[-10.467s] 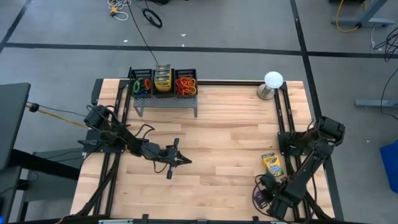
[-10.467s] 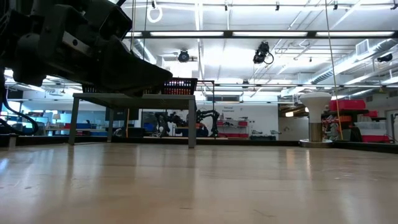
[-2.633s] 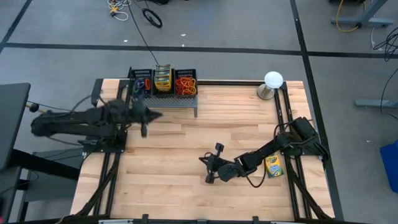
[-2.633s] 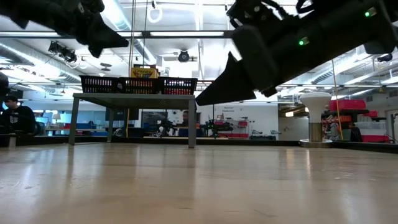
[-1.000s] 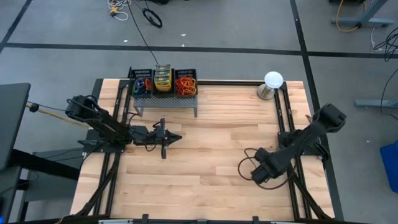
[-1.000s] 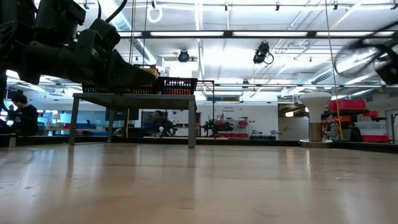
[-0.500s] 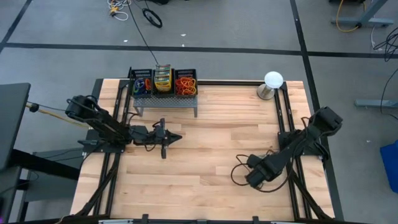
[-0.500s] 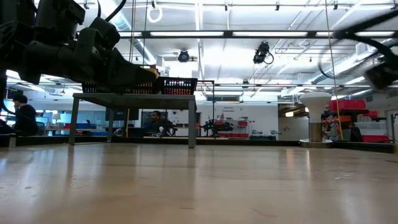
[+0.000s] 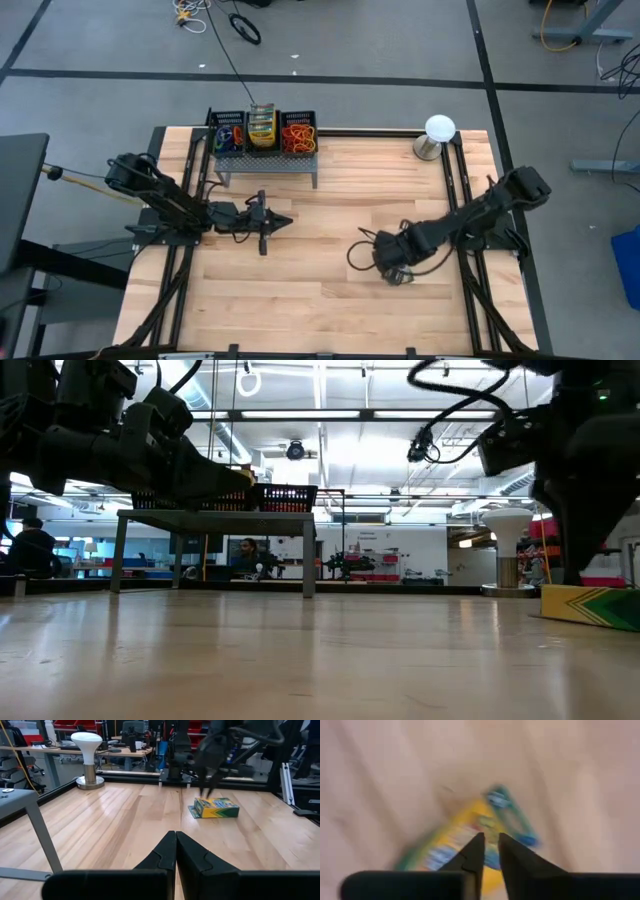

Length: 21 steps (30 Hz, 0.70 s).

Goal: Pick & Place Office Desk Supplies
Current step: Put the yellow crayon box into the middle black bin

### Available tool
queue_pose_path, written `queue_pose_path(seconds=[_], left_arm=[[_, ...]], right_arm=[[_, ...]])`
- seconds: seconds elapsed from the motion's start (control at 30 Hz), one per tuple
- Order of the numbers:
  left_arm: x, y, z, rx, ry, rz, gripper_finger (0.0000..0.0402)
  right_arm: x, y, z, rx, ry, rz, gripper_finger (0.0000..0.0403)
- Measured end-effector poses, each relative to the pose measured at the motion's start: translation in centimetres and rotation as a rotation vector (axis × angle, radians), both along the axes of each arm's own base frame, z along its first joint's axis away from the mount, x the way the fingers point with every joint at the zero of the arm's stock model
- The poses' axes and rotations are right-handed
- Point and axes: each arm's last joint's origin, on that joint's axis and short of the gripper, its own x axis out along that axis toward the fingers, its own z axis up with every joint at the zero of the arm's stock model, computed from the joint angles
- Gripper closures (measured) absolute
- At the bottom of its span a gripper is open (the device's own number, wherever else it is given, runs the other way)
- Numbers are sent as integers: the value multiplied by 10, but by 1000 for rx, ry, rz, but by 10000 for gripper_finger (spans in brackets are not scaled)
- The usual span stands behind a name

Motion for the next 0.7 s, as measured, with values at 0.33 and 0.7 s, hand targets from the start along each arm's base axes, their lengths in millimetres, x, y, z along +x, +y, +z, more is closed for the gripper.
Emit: queue_pose_path(seconds=[0.33,0.7], left_arm=[[0,0,0,0,1,0,390],[0,0,0,0,1,0,390]], right_arm=[[-3,-18,-12,34,84,229,220],[6,-33,-18,129,32,314,259]])
